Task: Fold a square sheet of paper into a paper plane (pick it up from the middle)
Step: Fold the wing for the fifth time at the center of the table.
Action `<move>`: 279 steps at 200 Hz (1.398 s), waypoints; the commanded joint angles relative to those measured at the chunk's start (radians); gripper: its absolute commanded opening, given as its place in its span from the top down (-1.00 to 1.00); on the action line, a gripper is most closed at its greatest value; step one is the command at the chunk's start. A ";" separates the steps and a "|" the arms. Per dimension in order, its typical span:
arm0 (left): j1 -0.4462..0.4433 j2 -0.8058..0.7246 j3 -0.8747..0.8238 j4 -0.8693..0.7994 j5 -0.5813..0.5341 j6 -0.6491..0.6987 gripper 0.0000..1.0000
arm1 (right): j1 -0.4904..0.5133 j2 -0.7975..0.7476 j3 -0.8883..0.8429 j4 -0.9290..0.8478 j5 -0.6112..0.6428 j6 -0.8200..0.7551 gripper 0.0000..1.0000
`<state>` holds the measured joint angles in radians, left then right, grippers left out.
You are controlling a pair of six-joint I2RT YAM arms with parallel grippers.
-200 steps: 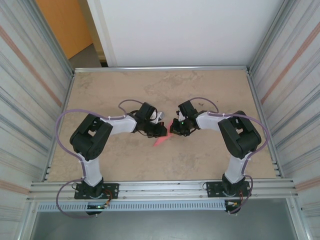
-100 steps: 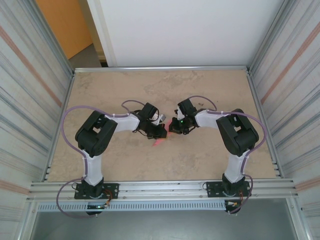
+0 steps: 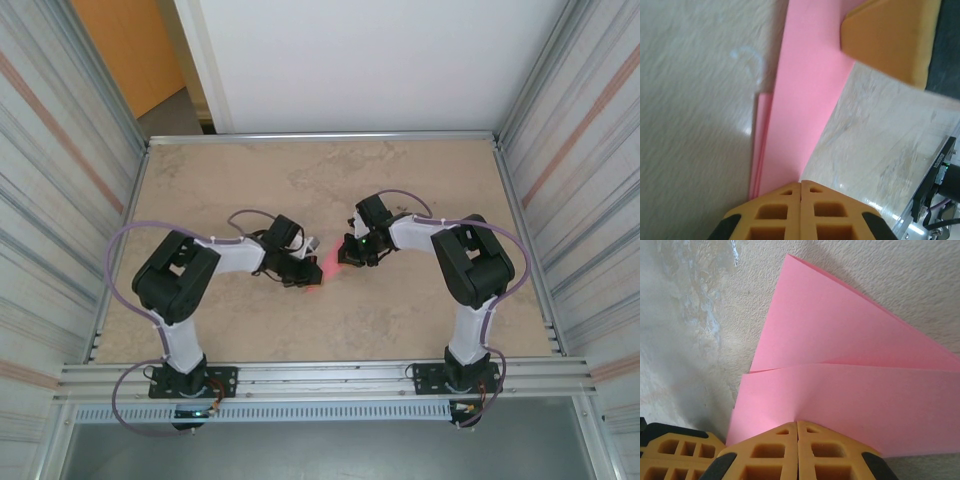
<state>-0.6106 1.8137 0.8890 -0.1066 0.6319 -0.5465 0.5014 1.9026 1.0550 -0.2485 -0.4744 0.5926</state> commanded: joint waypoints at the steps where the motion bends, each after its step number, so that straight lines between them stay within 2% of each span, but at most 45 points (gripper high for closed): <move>1: 0.001 -0.040 -0.060 -0.142 -0.006 0.013 0.93 | -0.018 0.113 -0.059 -0.139 0.212 -0.027 0.85; 101: 0.003 -0.113 -0.168 -0.210 -0.084 0.033 0.95 | -0.018 0.119 -0.046 -0.150 0.218 -0.022 0.85; 156: 0.003 -0.280 -0.079 -0.146 -0.059 0.043 0.90 | -0.017 0.108 -0.046 -0.144 0.205 -0.013 0.84; 208: -0.006 -0.094 0.061 -0.056 -0.042 -0.010 0.86 | -0.017 0.109 -0.047 -0.123 0.178 0.017 0.84; 242: -0.014 0.032 0.156 -0.067 -0.058 -0.016 0.88 | -0.015 0.102 -0.043 -0.104 0.155 0.040 0.83; 279: -0.017 0.085 0.180 -0.102 -0.075 -0.020 0.90 | -0.012 0.090 -0.027 -0.101 0.148 0.058 0.83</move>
<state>-0.6231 1.8812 1.0412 -0.1696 0.5777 -0.5571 0.4969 1.9079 1.0653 -0.2584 -0.4919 0.6209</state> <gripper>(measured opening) 0.066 0.084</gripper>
